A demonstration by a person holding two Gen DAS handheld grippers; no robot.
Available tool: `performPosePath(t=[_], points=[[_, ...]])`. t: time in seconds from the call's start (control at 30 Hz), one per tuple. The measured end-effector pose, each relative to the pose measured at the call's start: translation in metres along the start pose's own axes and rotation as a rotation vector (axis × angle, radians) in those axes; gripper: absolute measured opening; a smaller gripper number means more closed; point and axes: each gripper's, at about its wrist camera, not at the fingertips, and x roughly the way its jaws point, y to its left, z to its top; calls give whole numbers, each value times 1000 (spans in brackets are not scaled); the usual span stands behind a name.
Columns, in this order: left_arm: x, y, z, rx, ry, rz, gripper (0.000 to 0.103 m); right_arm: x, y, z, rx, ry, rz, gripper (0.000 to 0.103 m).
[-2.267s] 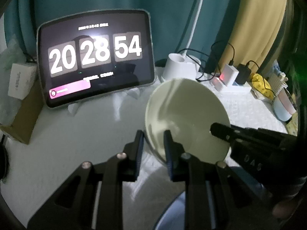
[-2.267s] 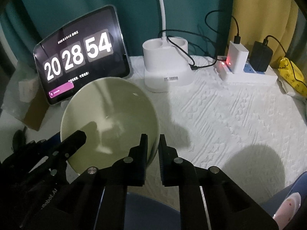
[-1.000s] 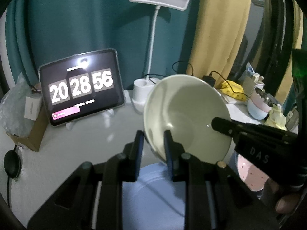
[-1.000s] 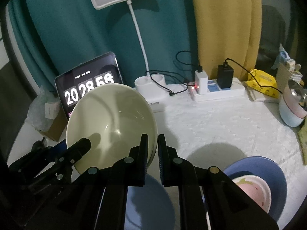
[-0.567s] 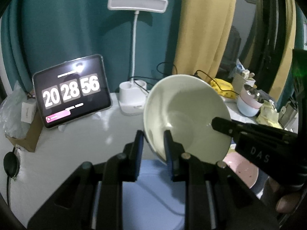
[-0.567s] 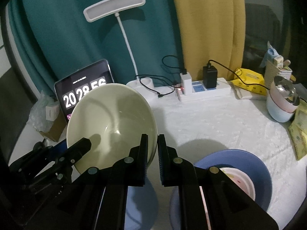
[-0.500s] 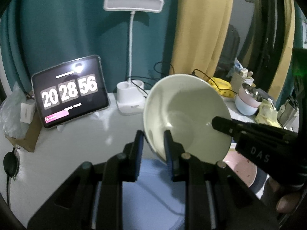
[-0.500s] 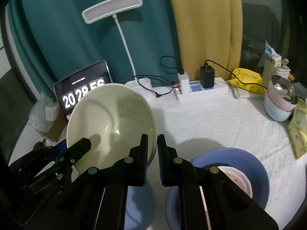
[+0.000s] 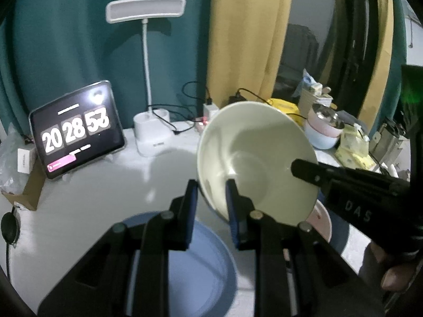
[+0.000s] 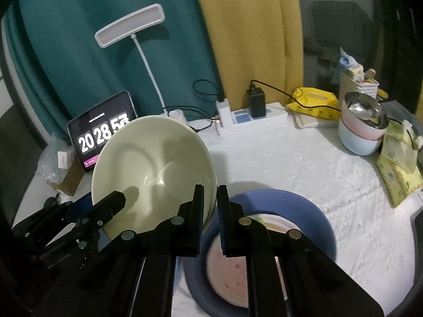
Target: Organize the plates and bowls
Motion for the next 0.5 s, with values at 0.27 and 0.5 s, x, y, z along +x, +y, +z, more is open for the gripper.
performPosePath(t=[0.27,0.5], points=[[4,-29,-10,28,22,-26,22,-13,-28,-13,34,-6,-31,11],[6,-50,-19,53,41,-49,22,-24,-51,-28,67,-1,-54,11]])
